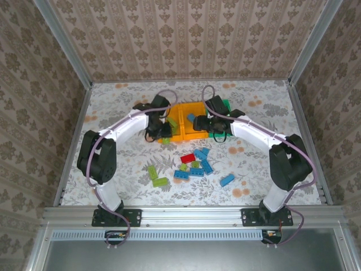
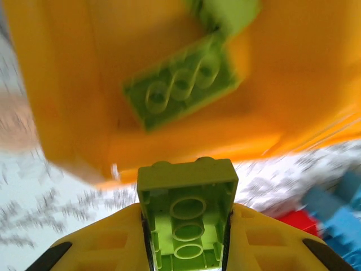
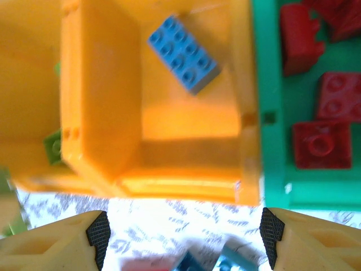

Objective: Sort the legos into containers by color

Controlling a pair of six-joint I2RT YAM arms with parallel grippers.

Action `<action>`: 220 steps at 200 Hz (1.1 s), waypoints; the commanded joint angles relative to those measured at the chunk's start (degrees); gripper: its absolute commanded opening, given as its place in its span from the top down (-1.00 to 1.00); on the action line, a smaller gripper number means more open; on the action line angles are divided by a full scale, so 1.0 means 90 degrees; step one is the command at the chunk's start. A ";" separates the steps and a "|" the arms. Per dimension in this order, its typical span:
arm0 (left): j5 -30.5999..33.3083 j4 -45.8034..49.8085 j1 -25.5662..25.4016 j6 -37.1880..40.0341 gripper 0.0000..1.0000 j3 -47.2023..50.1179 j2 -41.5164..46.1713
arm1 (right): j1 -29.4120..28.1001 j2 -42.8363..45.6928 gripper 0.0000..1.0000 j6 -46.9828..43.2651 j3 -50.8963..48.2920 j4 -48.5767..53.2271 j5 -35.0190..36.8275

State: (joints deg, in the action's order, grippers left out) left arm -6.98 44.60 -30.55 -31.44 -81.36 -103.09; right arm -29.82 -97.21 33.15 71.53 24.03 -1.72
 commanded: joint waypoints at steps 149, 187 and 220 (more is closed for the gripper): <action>-0.0506 -0.1265 0.0743 0.0592 -0.74 -0.0891 -0.0650 | -0.2168 0.0064 -0.44 -0.1450 -0.0602 0.0299 0.0073; -0.0550 -0.1807 0.0956 0.0427 -1.00 -0.0056 0.0089 | -0.2352 -0.0278 -0.39 -0.1887 -0.0329 0.0555 -0.0020; -0.0637 -0.2083 0.1117 0.0281 -1.00 0.0468 0.0495 | -0.2505 -0.0525 -0.31 -0.1945 -0.0176 0.0715 -0.0083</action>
State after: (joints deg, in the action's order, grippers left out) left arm -11.62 28.84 -21.47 -27.27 -79.66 -101.56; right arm -51.18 -100.20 17.93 67.88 27.24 -1.96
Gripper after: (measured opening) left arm 0.993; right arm 0.673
